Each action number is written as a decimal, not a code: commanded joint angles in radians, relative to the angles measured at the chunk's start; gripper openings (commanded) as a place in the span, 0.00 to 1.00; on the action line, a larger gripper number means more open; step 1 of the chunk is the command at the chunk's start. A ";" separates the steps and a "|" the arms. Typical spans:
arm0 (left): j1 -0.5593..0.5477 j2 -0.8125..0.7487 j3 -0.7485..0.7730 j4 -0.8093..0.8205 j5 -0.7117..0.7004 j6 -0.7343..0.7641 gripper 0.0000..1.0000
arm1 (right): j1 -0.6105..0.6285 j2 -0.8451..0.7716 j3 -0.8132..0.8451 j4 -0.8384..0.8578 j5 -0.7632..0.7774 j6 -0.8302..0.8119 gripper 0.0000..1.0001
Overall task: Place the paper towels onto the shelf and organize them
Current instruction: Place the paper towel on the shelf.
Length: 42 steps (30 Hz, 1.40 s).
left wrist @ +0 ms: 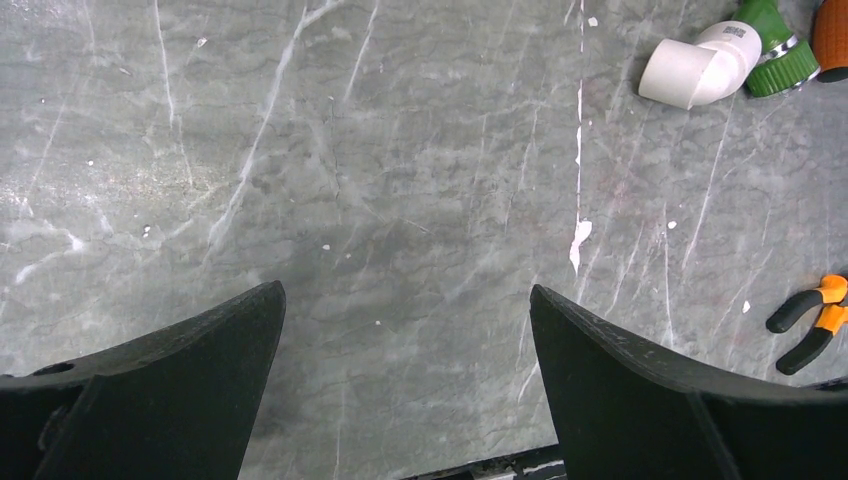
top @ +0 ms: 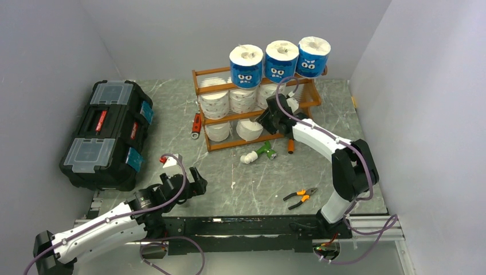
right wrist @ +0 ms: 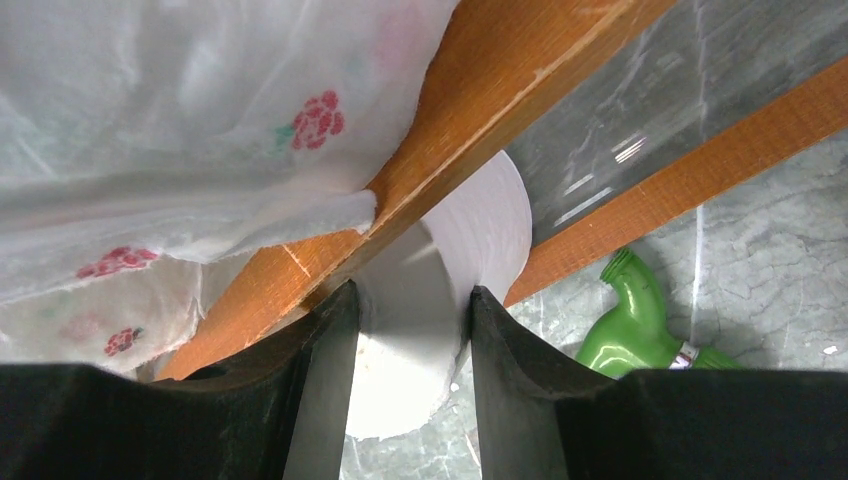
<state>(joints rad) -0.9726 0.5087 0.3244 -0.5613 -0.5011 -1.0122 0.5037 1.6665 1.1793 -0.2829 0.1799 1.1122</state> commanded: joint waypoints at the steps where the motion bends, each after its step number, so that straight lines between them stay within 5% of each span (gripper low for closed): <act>1: -0.002 -0.021 0.017 -0.009 -0.022 -0.013 0.99 | 0.011 0.028 0.060 0.077 -0.014 0.027 0.11; 19: -0.003 -0.020 0.013 -0.006 -0.005 -0.018 0.99 | 0.021 -0.011 0.014 0.067 -0.030 0.019 0.55; 42: -0.003 -0.012 0.021 -0.008 0.005 -0.030 0.99 | 0.032 -0.167 -0.065 0.013 0.003 -0.038 0.73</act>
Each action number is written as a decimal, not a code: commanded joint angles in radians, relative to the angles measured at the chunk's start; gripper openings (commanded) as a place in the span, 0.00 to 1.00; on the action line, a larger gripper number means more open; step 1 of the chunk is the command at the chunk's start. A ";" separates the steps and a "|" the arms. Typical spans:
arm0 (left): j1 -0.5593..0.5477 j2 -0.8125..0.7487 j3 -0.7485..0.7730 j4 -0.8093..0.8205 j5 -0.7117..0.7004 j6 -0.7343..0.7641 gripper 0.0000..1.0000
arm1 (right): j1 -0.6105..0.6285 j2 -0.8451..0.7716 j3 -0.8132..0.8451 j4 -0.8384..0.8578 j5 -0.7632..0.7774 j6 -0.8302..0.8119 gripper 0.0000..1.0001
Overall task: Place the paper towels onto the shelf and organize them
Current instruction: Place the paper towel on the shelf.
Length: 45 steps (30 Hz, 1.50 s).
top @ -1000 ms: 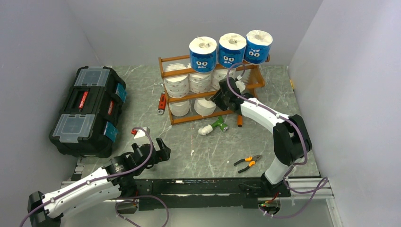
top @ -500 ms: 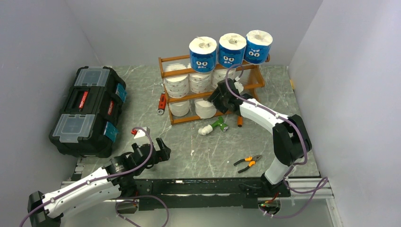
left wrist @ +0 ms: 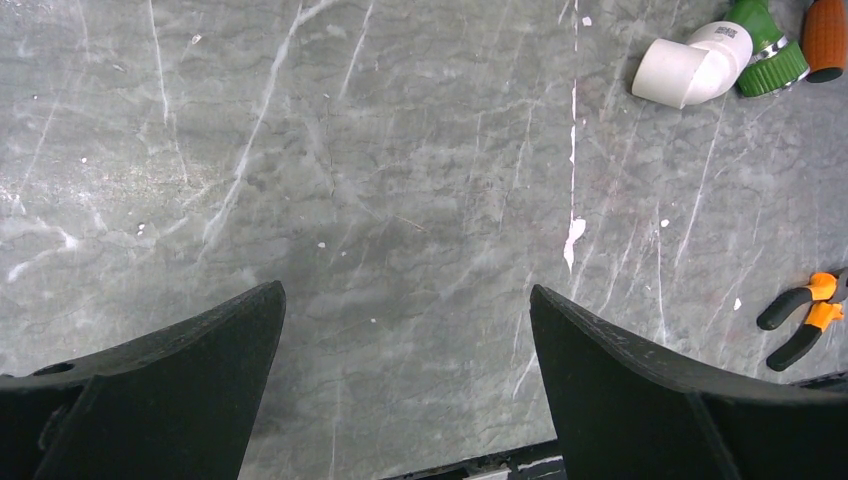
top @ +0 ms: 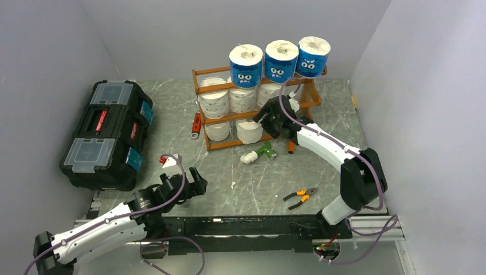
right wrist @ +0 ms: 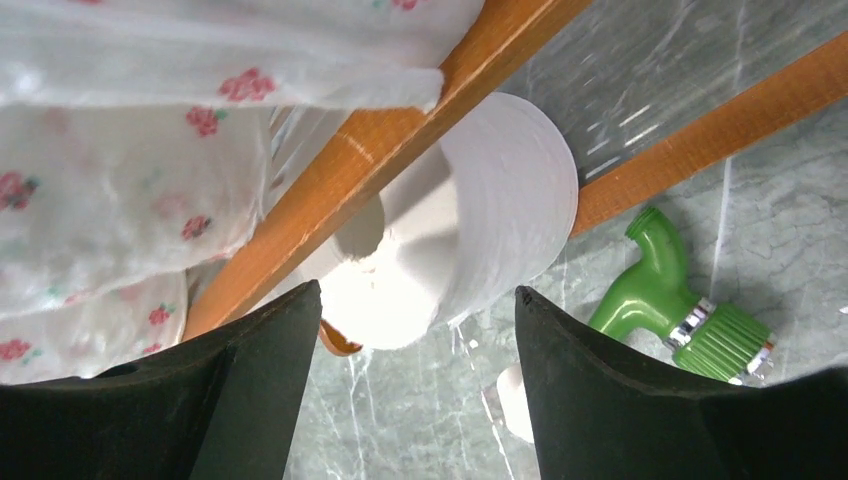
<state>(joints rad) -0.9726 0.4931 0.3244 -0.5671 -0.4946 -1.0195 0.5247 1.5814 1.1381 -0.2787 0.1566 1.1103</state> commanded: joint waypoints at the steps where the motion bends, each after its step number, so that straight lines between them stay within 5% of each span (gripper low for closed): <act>1: -0.002 0.005 0.021 0.001 -0.001 -0.022 0.99 | 0.015 -0.097 -0.037 0.013 0.029 -0.049 0.73; 8: -0.003 0.036 0.028 0.022 0.003 -0.024 0.99 | 0.094 -0.247 -0.154 0.037 0.130 -0.191 0.73; 13: -0.003 0.071 0.037 0.054 -0.001 -0.010 0.99 | 0.132 -0.342 -0.289 0.185 0.093 -0.326 0.73; 19: -0.003 0.079 0.045 0.057 -0.027 -0.004 0.99 | 0.219 -0.438 -0.389 0.343 0.226 -0.471 0.74; 20: -0.003 0.078 0.044 0.063 -0.027 -0.003 0.99 | 0.226 -0.451 -0.414 0.382 0.235 -0.487 0.77; 21: -0.003 0.079 0.043 0.067 -0.026 -0.004 0.99 | 0.227 -0.457 -0.437 0.422 0.236 -0.478 0.94; 22: -0.003 0.079 0.042 0.068 -0.027 -0.006 0.99 | 0.228 -0.462 -0.466 0.478 0.238 -0.476 0.99; 33: -0.003 0.144 0.059 0.085 -0.019 0.004 0.99 | 0.231 -0.403 -0.519 0.534 0.377 -0.593 0.99; 38: -0.003 0.155 0.060 0.085 -0.008 0.006 0.99 | 0.226 -0.437 -0.676 0.860 0.278 -0.712 0.89; 45: -0.002 0.129 0.052 0.065 -0.014 0.001 0.99 | 0.186 -0.270 -0.635 0.920 0.216 -0.718 0.63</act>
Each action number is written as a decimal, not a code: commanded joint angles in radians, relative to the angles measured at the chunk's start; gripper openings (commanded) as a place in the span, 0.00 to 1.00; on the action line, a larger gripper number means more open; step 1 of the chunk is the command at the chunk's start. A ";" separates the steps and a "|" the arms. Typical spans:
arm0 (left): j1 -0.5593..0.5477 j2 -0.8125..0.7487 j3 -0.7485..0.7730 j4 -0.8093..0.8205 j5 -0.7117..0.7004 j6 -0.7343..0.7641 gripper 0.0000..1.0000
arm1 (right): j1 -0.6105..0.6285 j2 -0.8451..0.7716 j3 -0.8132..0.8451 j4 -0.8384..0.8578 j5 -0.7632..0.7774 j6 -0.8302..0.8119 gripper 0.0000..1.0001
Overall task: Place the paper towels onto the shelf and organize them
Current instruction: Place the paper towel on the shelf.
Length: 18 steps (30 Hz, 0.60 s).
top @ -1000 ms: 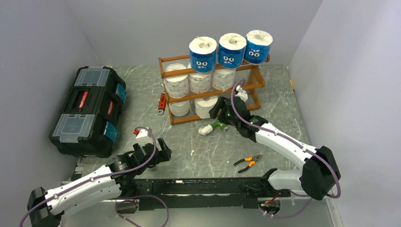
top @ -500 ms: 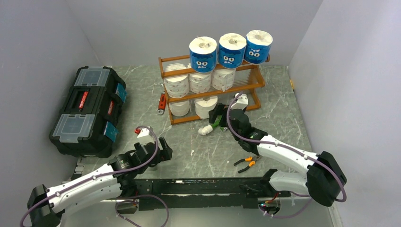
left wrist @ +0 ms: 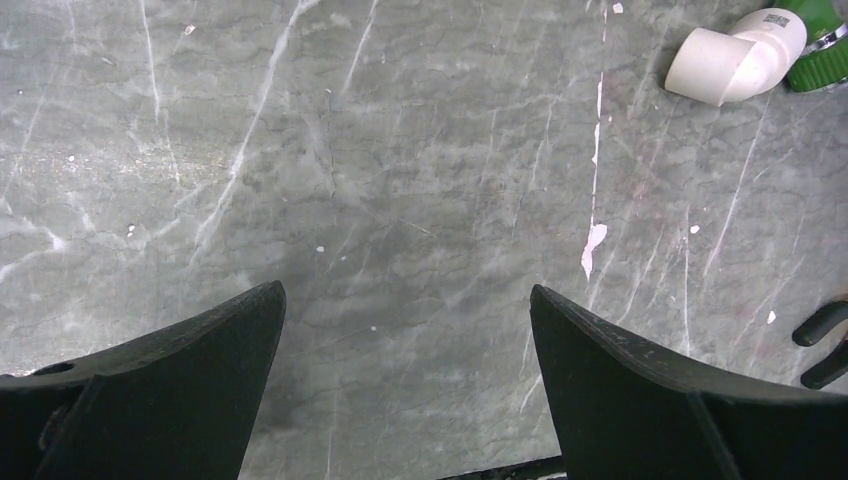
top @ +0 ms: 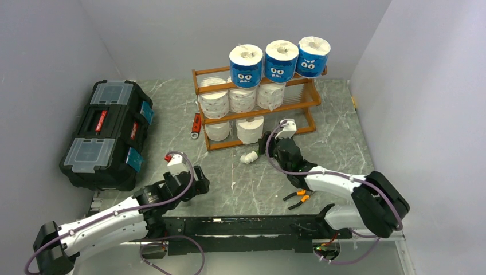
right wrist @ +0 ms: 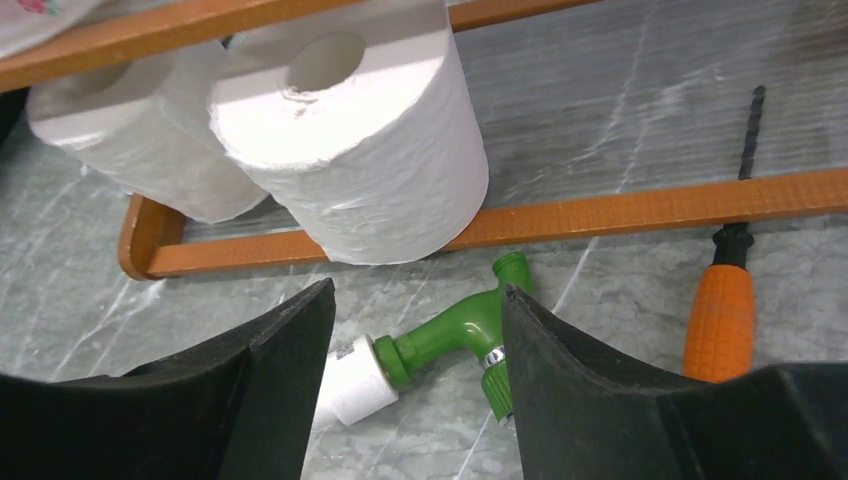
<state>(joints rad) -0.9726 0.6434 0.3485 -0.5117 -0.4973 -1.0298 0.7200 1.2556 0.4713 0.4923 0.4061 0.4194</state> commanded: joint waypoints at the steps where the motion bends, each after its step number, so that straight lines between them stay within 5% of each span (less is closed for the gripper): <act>1: -0.002 -0.026 0.024 0.007 -0.013 0.010 0.99 | -0.015 0.076 0.033 0.167 -0.032 -0.018 0.61; 18: -0.002 -0.092 -0.014 -0.035 -0.043 -0.018 0.99 | -0.062 0.342 0.176 0.213 -0.043 0.046 0.54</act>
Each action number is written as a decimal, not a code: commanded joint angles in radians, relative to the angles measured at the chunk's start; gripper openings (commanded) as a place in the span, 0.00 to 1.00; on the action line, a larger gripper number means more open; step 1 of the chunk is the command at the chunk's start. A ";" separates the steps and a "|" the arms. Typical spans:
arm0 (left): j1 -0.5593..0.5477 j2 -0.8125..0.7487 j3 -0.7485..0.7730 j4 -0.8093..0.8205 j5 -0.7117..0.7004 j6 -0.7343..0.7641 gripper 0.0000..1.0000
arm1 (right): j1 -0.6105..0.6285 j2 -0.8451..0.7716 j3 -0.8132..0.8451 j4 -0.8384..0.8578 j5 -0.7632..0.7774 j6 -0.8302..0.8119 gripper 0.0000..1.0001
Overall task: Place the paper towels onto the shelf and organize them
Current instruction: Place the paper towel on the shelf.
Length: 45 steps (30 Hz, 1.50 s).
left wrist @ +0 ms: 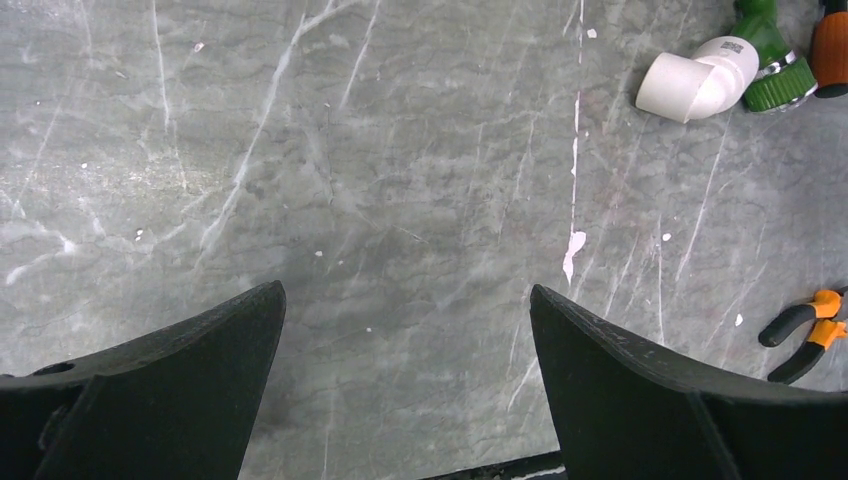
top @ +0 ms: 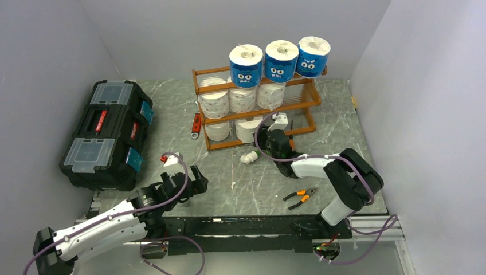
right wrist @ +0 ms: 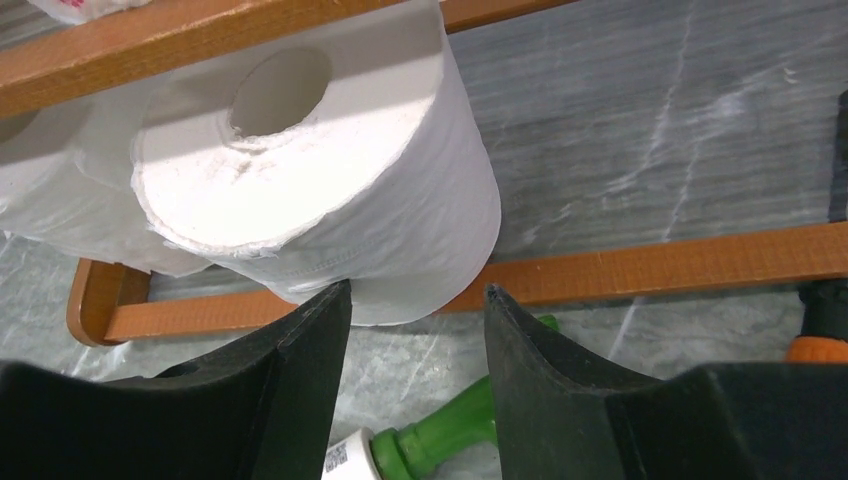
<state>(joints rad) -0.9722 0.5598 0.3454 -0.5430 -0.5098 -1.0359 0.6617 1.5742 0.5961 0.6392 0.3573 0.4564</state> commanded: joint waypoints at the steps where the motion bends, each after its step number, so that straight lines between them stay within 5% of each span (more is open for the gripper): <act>1: -0.002 -0.008 -0.011 -0.005 -0.032 -0.015 0.99 | -0.006 0.031 0.057 0.066 0.005 0.008 0.55; 15: -0.002 0.013 -0.008 0.003 -0.037 -0.016 0.99 | -0.011 0.119 0.109 0.090 -0.072 0.008 0.58; 25: -0.002 0.023 -0.012 0.019 -0.033 -0.012 0.99 | -0.089 -0.023 -0.009 0.096 -0.036 0.071 0.57; 36: -0.002 0.059 0.004 0.024 -0.028 -0.013 0.99 | -0.164 0.061 -0.016 0.208 -0.061 0.251 0.29; 45: -0.002 0.051 0.005 0.011 -0.041 -0.022 0.99 | -0.183 0.193 0.017 0.371 -0.080 0.350 0.26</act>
<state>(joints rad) -0.9722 0.6182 0.3347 -0.5396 -0.5220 -1.0420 0.4831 1.7279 0.5789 0.8654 0.2947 0.7464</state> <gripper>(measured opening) 0.994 0.264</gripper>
